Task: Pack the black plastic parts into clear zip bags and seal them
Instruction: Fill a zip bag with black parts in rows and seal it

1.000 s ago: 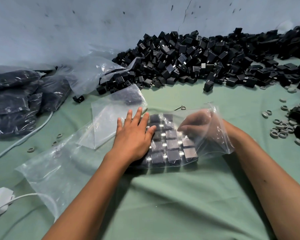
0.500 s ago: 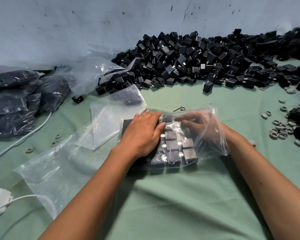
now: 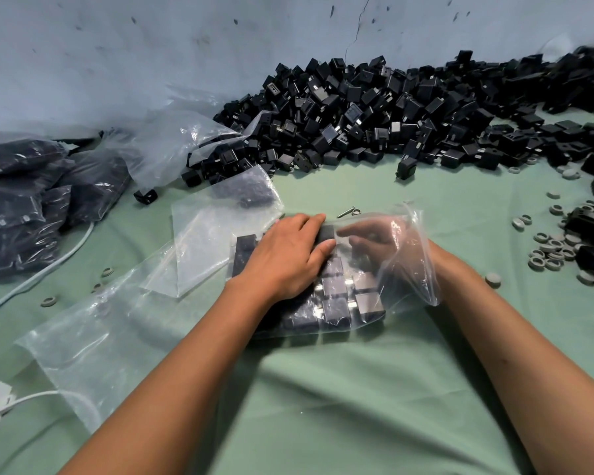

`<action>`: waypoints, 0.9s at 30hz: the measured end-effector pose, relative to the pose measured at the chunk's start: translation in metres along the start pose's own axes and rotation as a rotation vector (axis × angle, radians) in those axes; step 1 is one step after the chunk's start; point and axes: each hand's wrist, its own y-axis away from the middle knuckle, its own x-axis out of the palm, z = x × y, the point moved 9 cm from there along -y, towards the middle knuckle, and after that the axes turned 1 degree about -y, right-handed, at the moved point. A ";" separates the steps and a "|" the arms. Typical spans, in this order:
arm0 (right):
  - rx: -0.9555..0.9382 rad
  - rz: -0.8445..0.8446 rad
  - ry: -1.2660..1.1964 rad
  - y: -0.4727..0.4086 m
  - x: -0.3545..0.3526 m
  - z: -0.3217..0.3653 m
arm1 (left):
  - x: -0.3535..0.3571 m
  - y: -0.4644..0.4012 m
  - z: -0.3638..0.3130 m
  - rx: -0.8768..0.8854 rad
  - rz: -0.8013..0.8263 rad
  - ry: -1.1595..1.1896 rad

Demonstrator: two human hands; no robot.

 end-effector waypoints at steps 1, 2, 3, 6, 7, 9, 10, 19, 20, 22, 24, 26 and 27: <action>0.016 0.007 -0.026 0.001 -0.002 -0.002 | 0.002 0.000 0.000 -0.007 0.006 -0.012; 0.044 0.030 -0.052 0.003 -0.001 -0.005 | 0.004 0.001 0.001 -0.014 0.013 -0.022; 0.046 0.047 -0.064 0.004 0.000 -0.005 | 0.005 0.001 0.001 -0.019 0.020 -0.030; 0.005 0.074 -0.003 0.003 0.004 0.004 | 0.007 0.001 0.002 -0.031 0.045 -0.044; -0.009 0.060 -0.002 0.002 0.004 0.006 | 0.008 0.001 0.001 -0.030 0.058 -0.042; 0.012 0.050 -0.041 0.002 0.002 0.007 | 0.006 0.002 0.001 -0.031 0.070 0.012; 0.028 0.051 -0.070 0.004 0.001 0.005 | 0.003 0.003 0.005 -0.044 0.053 0.063; 0.003 0.112 -0.035 0.002 0.007 0.003 | 0.003 0.031 0.077 -0.225 0.128 -0.006; 0.000 0.098 -0.044 0.002 0.007 0.003 | 0.005 0.029 0.079 -0.226 0.127 -0.010; 0.009 0.076 -0.077 0.003 0.006 0.001 | 0.006 0.024 0.084 -0.249 0.122 0.021; 0.024 0.057 -0.114 0.003 0.005 -0.002 | 0.003 0.020 0.086 -0.263 0.081 0.121; 0.035 0.058 -0.130 0.003 0.005 -0.004 | 0.002 0.019 0.084 -0.252 0.030 0.204; 0.037 0.067 -0.133 0.003 0.005 -0.005 | 0.002 0.019 0.084 -0.255 0.007 0.247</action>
